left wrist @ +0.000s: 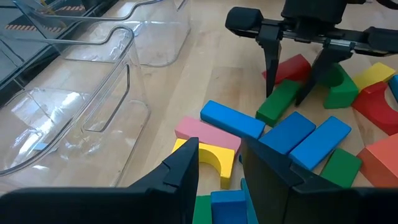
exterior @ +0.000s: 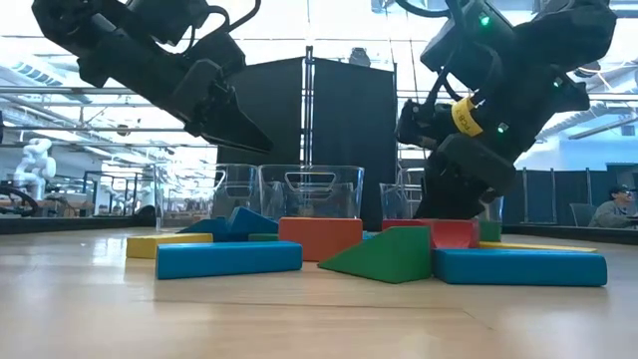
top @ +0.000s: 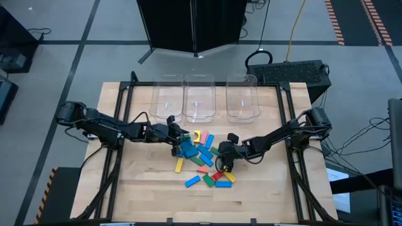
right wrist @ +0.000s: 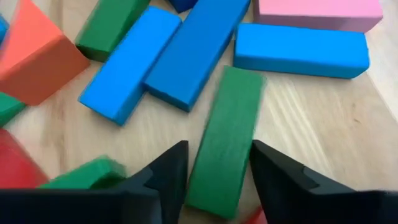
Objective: Sort blocks by size
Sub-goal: Put the green rectangular block into the right transparent bin
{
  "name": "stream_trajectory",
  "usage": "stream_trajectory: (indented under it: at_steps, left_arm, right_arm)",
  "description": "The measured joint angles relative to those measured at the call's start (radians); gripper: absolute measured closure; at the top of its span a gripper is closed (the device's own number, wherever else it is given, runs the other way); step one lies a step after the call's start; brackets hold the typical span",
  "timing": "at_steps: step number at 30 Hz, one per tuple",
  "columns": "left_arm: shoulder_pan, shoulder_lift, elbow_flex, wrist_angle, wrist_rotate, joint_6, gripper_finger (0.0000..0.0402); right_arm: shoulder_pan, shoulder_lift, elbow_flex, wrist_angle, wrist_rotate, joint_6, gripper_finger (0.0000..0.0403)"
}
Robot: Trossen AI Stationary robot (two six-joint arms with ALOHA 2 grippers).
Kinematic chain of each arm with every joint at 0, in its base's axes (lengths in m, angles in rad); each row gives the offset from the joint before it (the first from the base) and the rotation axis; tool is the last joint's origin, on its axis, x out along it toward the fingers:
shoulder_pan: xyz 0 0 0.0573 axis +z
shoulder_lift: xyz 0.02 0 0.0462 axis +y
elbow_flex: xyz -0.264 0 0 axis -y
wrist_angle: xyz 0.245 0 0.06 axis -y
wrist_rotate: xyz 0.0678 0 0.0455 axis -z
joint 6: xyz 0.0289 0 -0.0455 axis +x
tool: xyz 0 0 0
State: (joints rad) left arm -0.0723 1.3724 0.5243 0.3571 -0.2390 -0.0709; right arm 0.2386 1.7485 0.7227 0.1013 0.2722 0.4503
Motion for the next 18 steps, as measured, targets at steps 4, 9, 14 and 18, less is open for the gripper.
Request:
stream_trajectory:
  at_steps: [4, 9, 14, 18]
  left_arm:
    - [0.000, 0.000, 0.000, 0.000, 0.000, 0.000, 0.0278]
    - [0.000, 0.000, 0.000, 0.000, 0.000, 0.000, 0.0278]
    - [0.000, 0.000, 0.000, 0.001, 0.000, 0.000, 0.0278]
    - [0.000, 0.000, -0.001, 0.004, 0.000, 0.000, 0.0278]
  right_arm:
    - [0.000, 0.000, 0.000, -0.002, 0.003, 0.002, 0.0282]
    - [-0.001, -0.006, 0.000, -0.005, 0.002, -0.003, 0.0302]
    - [-0.002, -0.051, -0.004, -0.036, 0.010, -0.017, 0.0295]
    - [-0.012, -0.126, -0.002, -0.072, 0.017, -0.029, 0.0294]
